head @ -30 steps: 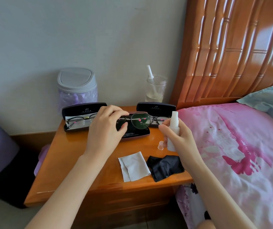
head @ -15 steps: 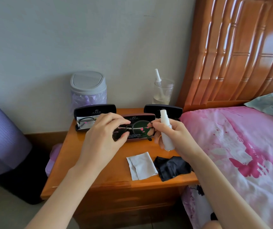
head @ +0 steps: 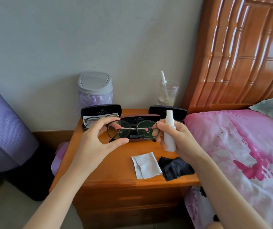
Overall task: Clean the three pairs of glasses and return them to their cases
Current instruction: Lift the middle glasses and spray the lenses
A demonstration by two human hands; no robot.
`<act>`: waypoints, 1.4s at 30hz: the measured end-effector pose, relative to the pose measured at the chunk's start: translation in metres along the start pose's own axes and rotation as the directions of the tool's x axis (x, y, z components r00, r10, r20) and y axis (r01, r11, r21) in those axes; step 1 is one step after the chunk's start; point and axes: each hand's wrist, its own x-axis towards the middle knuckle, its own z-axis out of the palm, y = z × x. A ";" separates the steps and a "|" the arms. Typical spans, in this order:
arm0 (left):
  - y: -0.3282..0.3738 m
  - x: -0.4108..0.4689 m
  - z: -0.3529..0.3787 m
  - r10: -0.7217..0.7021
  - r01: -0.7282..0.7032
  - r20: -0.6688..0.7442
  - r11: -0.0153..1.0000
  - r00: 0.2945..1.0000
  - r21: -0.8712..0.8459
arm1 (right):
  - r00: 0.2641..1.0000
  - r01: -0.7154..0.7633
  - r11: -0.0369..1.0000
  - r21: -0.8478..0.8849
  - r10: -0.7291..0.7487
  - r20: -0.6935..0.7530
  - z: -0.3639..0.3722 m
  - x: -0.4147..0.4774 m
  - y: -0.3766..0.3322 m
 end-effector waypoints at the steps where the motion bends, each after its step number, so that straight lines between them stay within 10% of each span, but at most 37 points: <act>1: -0.001 0.000 0.000 -0.004 0.004 -0.001 1.000 1.000 -0.017 | 1.000 -0.009 1.000 0.010 0.009 0.014 0.000 0.000 0.001; 18: 0.010 0.000 -0.006 -0.032 0.023 -0.021 0.934 0.999 -0.358 | 1.000 0.024 1.000 0.013 -0.024 -0.006 0.017 0.001 -0.008; 35: 0.004 0.000 -0.025 0.136 -0.138 -0.123 0.990 0.983 -0.008 | 0.975 0.022 0.972 -0.234 -0.072 -0.208 0.022 0.000 -0.015; 42: -0.002 0.003 -0.034 0.124 -0.124 -0.226 0.992 0.966 0.015 | 0.991 -0.115 0.900 0.421 0.134 -0.016 0.019 -0.009 -0.006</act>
